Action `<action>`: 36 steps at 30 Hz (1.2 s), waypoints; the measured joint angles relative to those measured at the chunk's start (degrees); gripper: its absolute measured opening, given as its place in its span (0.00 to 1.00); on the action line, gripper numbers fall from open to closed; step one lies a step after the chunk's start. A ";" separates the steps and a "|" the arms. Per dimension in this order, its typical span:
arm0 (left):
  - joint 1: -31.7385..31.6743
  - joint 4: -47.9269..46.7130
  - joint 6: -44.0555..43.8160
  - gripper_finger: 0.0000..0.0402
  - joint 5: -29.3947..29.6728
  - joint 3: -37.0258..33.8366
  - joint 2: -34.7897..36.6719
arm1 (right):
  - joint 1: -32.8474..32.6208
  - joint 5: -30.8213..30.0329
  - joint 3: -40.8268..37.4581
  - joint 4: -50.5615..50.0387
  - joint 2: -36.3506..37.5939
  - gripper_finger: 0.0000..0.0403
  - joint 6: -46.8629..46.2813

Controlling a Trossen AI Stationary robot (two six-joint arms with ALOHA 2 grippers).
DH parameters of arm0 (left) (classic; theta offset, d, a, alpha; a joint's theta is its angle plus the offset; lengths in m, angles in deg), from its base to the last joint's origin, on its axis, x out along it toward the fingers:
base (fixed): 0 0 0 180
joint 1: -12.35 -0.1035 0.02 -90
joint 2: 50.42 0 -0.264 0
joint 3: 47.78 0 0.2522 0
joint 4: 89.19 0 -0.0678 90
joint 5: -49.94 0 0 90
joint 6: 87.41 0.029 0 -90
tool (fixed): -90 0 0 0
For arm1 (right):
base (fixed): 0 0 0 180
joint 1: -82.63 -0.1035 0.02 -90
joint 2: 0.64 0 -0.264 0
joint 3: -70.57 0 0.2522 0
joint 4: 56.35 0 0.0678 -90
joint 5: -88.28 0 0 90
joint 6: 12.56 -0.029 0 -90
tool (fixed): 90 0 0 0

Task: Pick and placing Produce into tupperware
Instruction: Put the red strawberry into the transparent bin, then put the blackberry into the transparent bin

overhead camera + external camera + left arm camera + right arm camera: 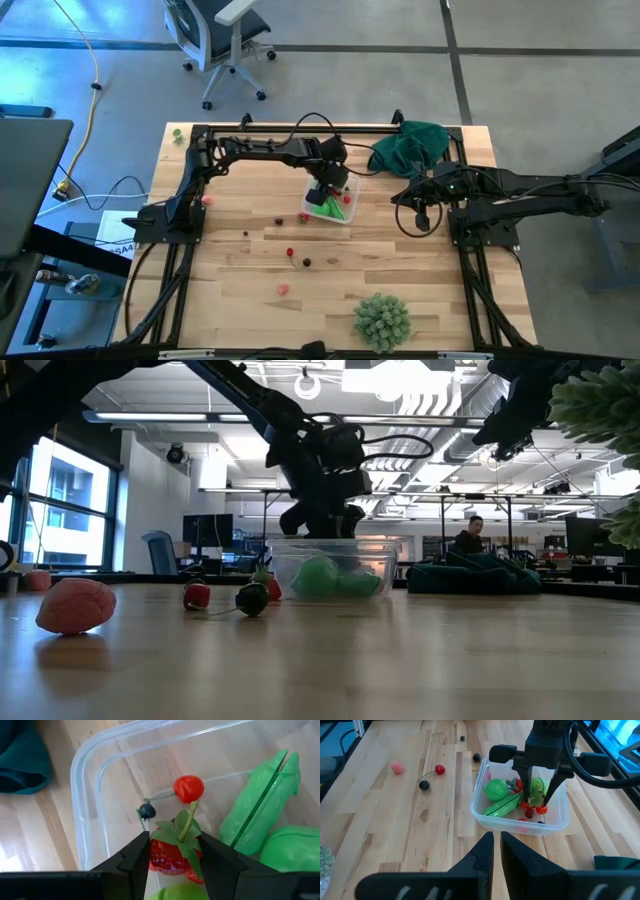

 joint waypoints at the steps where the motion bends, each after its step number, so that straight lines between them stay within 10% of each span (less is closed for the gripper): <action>1: 0.00 0.05 0.03 0.35 0.00 0.00 0.00 | 0.00 0.00 0.00 0.00 0.02 0.06 0.00; 18: 0.79 -0.60 1.64 0.55 -1.35 0.00 0.26 | -0.01 0.00 -0.01 -0.02 0.00 0.06 -0.01; 36: 0.74 -17.63 1.29 0.41 -3.97 0.02 15.52 | -0.02 0.00 0.00 -0.02 0.00 0.06 -0.02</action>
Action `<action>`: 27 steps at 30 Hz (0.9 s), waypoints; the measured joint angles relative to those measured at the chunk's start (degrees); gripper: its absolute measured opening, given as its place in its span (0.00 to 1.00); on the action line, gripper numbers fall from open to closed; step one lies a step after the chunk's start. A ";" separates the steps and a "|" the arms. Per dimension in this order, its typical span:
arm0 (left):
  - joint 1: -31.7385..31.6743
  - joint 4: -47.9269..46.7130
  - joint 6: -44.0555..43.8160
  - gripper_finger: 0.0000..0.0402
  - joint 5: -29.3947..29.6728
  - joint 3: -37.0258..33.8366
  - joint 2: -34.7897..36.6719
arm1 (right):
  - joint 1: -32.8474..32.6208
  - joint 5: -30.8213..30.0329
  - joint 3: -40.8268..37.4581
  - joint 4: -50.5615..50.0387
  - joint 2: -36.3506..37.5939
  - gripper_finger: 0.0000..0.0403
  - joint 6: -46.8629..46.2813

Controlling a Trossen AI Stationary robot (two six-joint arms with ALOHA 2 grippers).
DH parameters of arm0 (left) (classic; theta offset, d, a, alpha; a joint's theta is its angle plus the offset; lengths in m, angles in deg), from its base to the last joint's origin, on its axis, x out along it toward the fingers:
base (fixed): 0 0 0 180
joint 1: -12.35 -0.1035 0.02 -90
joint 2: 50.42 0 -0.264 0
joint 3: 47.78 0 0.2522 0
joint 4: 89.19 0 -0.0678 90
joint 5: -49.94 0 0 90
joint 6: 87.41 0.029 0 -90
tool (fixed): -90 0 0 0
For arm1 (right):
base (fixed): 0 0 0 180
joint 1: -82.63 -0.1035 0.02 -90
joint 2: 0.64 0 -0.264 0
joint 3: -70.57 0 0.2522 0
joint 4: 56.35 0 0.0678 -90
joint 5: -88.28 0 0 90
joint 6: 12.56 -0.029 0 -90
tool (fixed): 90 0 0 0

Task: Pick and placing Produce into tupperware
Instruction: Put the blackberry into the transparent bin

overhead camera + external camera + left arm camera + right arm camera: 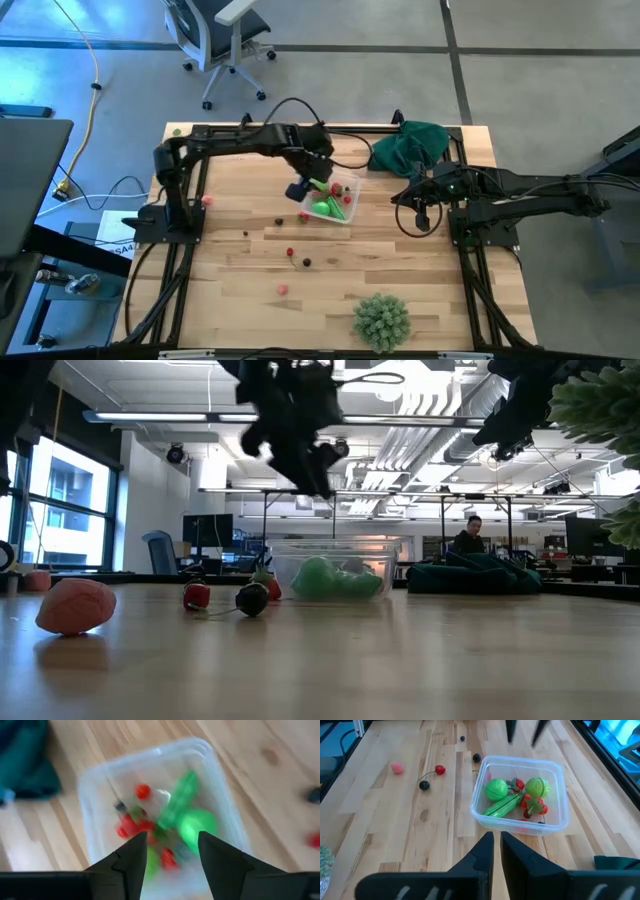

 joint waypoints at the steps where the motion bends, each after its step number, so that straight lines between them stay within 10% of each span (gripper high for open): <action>1: 0.00 -2.43 -0.03 0.40 0.10 0.00 0.96 | 0.02 -0.02 0.00 0.02 0.02 0.06 0.00; 13: 0.00 -16.05 -5.21 0.32 2.68 -5.48 3.24 | 0.02 0.00 0.00 0.00 0.00 0.06 0.00; 27: 0.00 -6.39 -13.38 0.31 1.08 -27.49 14.32 | 0.02 0.00 -0.02 0.02 0.02 0.06 0.00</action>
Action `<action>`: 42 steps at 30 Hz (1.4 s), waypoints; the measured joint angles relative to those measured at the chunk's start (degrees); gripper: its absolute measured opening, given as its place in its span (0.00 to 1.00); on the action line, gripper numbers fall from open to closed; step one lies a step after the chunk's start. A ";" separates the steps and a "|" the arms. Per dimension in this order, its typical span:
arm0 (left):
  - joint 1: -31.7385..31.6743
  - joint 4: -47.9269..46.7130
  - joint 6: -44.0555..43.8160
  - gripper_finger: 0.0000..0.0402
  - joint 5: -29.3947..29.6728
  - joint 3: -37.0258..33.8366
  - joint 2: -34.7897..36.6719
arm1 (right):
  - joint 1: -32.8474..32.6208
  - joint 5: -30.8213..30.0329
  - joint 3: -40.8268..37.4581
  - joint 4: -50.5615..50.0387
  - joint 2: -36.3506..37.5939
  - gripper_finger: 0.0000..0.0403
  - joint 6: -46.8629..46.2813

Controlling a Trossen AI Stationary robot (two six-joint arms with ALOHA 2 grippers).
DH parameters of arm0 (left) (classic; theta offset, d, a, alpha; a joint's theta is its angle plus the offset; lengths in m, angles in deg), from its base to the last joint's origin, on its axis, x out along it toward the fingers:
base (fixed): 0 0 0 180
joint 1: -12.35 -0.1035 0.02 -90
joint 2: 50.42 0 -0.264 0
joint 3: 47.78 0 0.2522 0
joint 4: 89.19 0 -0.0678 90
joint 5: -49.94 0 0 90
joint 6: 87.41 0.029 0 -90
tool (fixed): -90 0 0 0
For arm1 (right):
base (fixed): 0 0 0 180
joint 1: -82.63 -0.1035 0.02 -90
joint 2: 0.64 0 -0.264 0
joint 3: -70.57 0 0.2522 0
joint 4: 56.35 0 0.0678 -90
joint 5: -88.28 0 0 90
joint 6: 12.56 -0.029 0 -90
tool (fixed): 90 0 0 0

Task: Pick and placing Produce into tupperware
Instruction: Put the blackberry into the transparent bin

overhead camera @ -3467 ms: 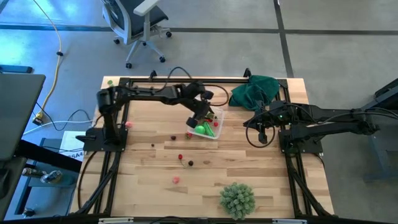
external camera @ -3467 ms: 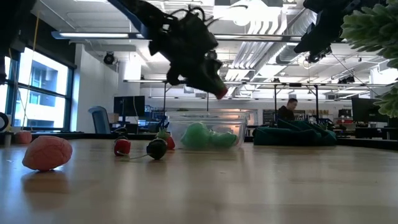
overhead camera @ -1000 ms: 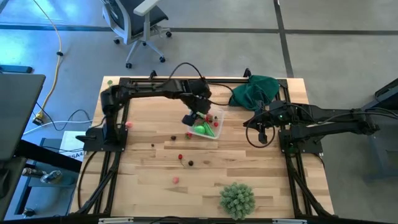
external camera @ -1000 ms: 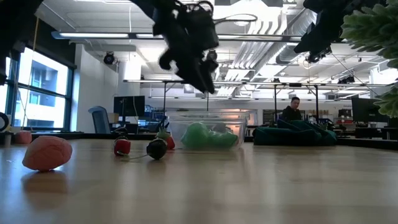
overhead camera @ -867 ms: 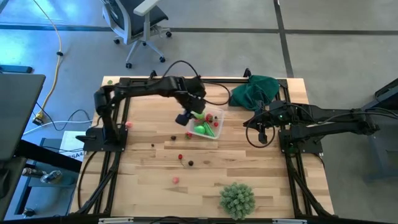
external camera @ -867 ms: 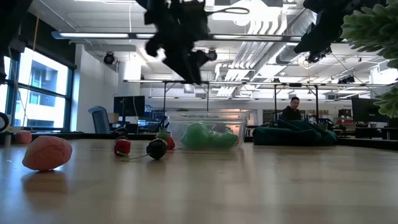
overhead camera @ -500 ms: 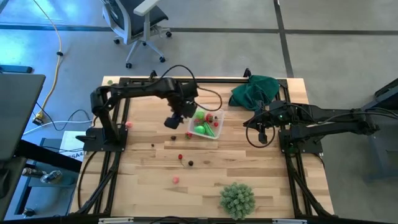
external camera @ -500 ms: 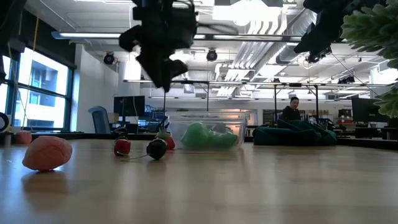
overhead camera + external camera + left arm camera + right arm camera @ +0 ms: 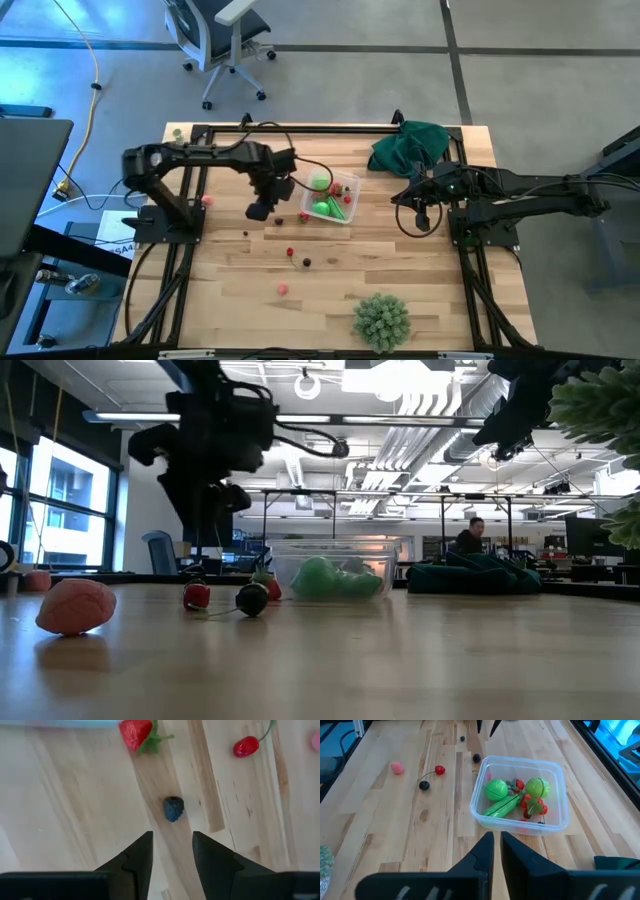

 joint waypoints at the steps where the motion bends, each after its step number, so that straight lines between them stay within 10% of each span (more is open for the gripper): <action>1: 0.00 1.68 -0.03 0.31 0.02 -1.75 1.70 | -0.02 -0.02 0.00 -0.02 -0.02 0.06 0.00; 16: 0.00 42.38 -1.89 0.32 -6.49 -32.82 19.80 | -0.02 -0.02 0.00 -0.02 0.00 0.06 0.00; 32: 0.03 47.75 -1.30 0.33 -6.18 -35.04 19.03 | -0.02 0.00 0.02 -0.02 0.00 0.06 0.02; 42: 0.02 47.81 -3.84 0.54 -5.92 -35.02 16.15 | -0.02 0.00 0.00 -0.02 -0.02 0.06 0.00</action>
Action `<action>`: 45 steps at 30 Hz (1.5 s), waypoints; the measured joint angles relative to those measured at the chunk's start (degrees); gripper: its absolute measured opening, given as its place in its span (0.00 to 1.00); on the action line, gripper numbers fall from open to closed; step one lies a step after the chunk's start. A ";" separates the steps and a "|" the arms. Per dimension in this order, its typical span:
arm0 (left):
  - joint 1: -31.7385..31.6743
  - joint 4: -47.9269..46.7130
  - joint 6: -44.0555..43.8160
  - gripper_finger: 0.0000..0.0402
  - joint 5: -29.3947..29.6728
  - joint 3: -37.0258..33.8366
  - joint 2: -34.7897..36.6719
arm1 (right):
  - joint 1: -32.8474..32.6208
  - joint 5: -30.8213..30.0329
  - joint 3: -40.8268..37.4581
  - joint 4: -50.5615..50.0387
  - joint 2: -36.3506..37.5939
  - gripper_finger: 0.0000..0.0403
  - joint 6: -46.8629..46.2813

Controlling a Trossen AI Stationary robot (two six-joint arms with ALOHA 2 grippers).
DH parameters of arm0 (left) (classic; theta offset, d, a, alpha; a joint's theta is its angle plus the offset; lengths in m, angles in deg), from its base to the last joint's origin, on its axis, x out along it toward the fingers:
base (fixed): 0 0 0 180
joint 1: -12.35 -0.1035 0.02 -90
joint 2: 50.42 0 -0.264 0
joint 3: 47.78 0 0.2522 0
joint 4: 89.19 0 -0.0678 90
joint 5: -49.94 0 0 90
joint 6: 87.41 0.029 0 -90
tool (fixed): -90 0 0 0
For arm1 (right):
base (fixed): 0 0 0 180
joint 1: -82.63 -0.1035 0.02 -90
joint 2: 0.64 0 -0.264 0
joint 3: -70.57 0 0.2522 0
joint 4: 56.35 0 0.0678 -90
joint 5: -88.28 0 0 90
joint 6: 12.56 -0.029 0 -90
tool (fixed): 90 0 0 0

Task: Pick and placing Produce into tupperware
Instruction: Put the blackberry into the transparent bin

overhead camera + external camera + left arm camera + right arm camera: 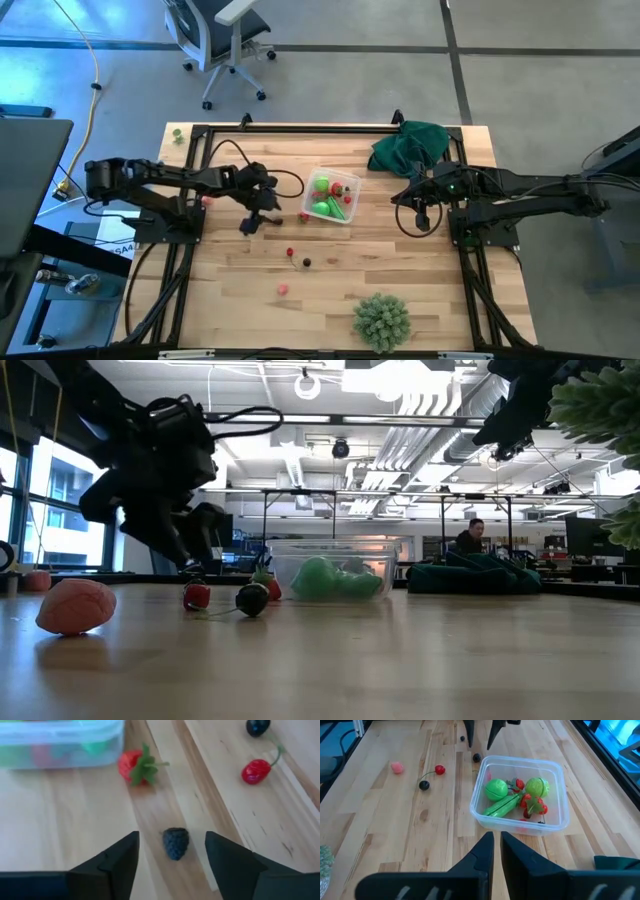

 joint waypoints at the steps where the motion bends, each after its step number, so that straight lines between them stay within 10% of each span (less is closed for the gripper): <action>1: 0.00 -0.02 -0.01 0.56 -0.38 0.00 -0.61 | 0.02 -0.02 0.01 0.01 0.00 0.06 0.01; 20: 2.07 6.63 0.26 0.55 0.53 0.07 -10.63 | 0.00 0.00 0.02 0.00 0.02 0.06 0.02; 45: 3.72 5.65 -2.13 0.28 2.07 0.17 -11.33 | 0.02 -0.01 0.02 0.00 0.02 0.06 0.00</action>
